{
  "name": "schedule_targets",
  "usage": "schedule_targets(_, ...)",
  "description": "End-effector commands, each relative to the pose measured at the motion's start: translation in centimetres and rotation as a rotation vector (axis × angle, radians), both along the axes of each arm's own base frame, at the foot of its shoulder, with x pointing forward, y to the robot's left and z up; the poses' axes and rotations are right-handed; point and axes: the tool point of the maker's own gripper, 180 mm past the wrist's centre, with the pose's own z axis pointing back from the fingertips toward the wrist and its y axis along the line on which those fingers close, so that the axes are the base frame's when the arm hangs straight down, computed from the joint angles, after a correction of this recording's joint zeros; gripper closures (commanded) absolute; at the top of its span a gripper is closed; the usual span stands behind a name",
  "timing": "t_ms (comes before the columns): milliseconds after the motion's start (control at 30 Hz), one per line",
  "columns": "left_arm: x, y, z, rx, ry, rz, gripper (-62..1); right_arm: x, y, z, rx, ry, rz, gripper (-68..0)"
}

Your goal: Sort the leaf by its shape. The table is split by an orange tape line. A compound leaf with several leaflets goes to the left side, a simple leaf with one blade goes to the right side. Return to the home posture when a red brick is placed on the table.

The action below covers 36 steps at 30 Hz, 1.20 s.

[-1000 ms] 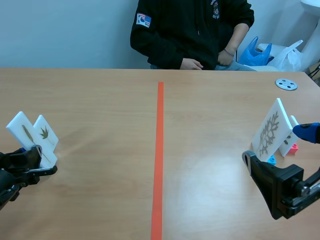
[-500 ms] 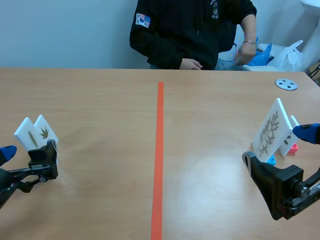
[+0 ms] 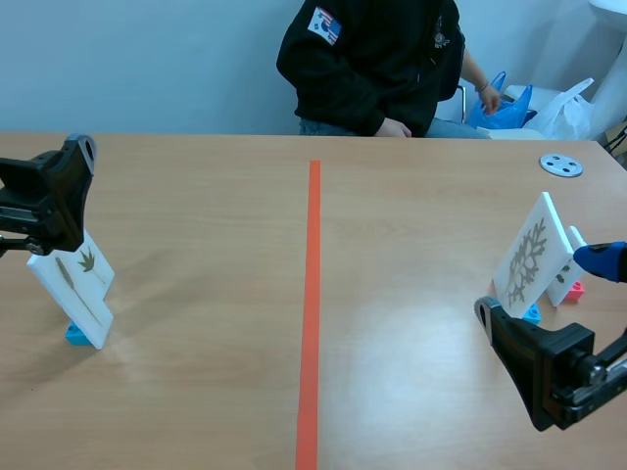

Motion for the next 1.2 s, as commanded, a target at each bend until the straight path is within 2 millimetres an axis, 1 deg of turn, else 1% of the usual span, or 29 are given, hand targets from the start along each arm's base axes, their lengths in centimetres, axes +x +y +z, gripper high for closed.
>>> schedule_targets(0, -0.9, -0.8, 0.0, 0.009, 0.024, -0.039, -62.3, 0.6, 0.2, 1.2, -0.001, -0.041, 0.011, -67.9)
schedule_targets(67, -2.0, -2.4, 0.3, 0.026, 0.050, -0.102, -62.3, 0.6, 0.1, 1.2, -0.002, -0.041, 0.010, -67.9)
schedule_targets(133, -3.0, -3.7, 0.1, 0.039, 0.090, -0.156, -62.3, 0.6, 0.1, 1.2, -0.004, -0.041, 0.010, -67.9)
schedule_targets(300, -5.8, -5.7, -2.6, 0.061, 0.243, -0.254, -62.3, 0.7, -0.4, 1.2, -0.018, -0.036, 0.000, -67.9)
schedule_targets(367, -6.7, -6.1, -3.6, 0.052, 0.289, -0.279, -62.3, 0.7, -0.6, 1.2, -0.023, -0.038, -0.004, -67.9)
schedule_targets(467, -7.6, -6.6, -4.7, 0.043, 0.340, -0.292, -62.3, 0.7, -0.6, 1.3, -0.022, -0.039, -0.004, -67.9)
schedule_targets(567, -8.0, -7.3, -5.2, 0.025, 0.363, -0.306, -62.3, 0.7, -0.6, 1.3, -0.022, -0.040, -0.004, -67.9)
schedule_targets(767, -8.6, -9.5, -5.8, -0.016, 0.386, -0.348, -62.3, 0.7, -0.6, 1.2, -0.022, -0.039, -0.004, -67.9)
schedule_targets(833, -8.6, -9.9, -6.1, -0.011, 0.392, -0.344, -62.3, 0.7, -0.6, 1.2, -0.022, -0.039, -0.004, -67.9)
schedule_targets(1167, -8.6, -10.1, -6.2, -0.020, 0.396, -0.331, -62.3, 0.7, -0.6, 1.2, -0.022, -0.038, -0.004, -67.9)
